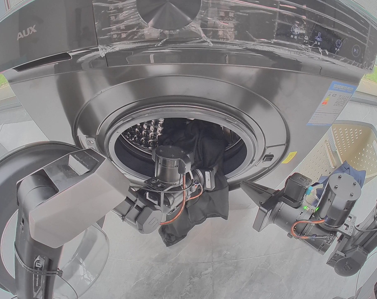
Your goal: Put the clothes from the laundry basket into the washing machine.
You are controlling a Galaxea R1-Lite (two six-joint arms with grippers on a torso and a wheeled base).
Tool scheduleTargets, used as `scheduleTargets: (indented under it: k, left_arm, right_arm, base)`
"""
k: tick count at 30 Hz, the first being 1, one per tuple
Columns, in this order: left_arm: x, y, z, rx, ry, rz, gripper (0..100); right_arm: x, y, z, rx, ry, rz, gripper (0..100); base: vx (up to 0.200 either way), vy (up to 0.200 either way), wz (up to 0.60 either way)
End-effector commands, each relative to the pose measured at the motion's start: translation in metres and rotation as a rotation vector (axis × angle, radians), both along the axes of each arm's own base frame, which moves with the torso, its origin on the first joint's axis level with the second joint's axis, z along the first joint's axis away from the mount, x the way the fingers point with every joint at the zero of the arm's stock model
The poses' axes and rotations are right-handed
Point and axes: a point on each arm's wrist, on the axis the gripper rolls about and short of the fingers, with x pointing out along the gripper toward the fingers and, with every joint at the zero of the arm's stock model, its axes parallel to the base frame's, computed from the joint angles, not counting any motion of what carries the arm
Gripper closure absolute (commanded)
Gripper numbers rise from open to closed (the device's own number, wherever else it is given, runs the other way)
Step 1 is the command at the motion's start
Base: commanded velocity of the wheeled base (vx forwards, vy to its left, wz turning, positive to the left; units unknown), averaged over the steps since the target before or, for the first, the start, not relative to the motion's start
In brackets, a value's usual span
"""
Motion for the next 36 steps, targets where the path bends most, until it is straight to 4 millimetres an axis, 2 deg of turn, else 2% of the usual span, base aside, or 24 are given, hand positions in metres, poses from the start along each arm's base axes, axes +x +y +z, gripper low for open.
scheduleTargets:
  k: [1,8,9,14,17,20,22,23,25,26,28,33,34,36]
  left_arm:
    - [0.014,0.003,0.016,-0.044,-0.057,0.030,100]
    - [0.036,0.010,0.048,-0.117,-0.160,0.079,100]
    - [0.044,0.013,0.055,-0.134,-0.189,0.113,100]
    - [0.066,0.015,0.065,-0.179,-0.259,0.175,100]
    - [0.070,0.016,0.077,-0.198,-0.286,0.183,100]
    - [0.071,0.019,0.081,-0.188,-0.277,0.183,100]
    - [0.071,0.019,0.081,-0.188,-0.277,0.183,100]
    - [0.063,0.018,0.087,-0.188,-0.270,0.169,100]
    - [0.053,0.019,0.085,-0.167,-0.238,0.154,100]
    - [0.051,0.020,0.086,-0.166,-0.235,0.151,100]
    - [0.031,0.014,0.078,-0.134,-0.184,0.104,100]
    - [0.001,0.014,0.065,-0.080,-0.112,0.053,100]
    - [-0.010,0.016,0.062,-0.063,-0.089,0.032,100]
    - [-0.020,0.018,0.059,-0.049,-0.068,0.015,100]
  right_arm:
    - [0.000,0.000,0.000,0.000,0.000,0.001,100]
    - [0.000,0.001,0.000,0.001,-0.001,0.001,100]
    - [0.000,0.000,0.000,0.000,0.000,0.001,100]
    - [-0.002,-0.003,0.000,-0.001,0.003,-0.004,100]
    - [-0.013,-0.016,0.012,0.016,-0.021,-0.027,100]
    - [-0.035,-0.037,0.025,0.029,-0.038,-0.050,100]
    - [-0.035,-0.037,0.025,0.029,-0.038,-0.050,100]
    - [-0.055,-0.069,0.024,-0.001,-0.019,-0.136,100]
    - [-0.066,-0.085,0.023,-0.002,-0.018,-0.182,100]
    - [-0.068,-0.087,0.023,-0.001,-0.019,-0.186,100]
    - [-0.081,-0.108,0.022,0.004,-0.029,-0.255,100]
    - [-0.096,-0.130,0.027,0.014,-0.046,-0.360,100]
    - [-0.104,-0.140,0.027,0.012,-0.043,-0.426,100]
    - [-0.112,-0.149,0.027,0.005,-0.043,-0.490,100]
  base:
    - [0.000,0.000,0.00]
    - [0.000,0.000,0.00]
    - [0.000,0.000,0.00]
    - [0.000,0.000,0.00]
    - [0.000,0.000,0.00]
    - [0.000,0.000,0.00]
    - [0.000,0.000,0.00]
    - [0.000,0.000,0.00]
    - [0.000,0.000,0.00]
    - [0.000,0.000,0.00]
    - [0.000,0.000,0.00]
    - [0.000,0.000,0.00]
    - [0.000,0.000,0.00]
    - [0.000,0.000,0.00]
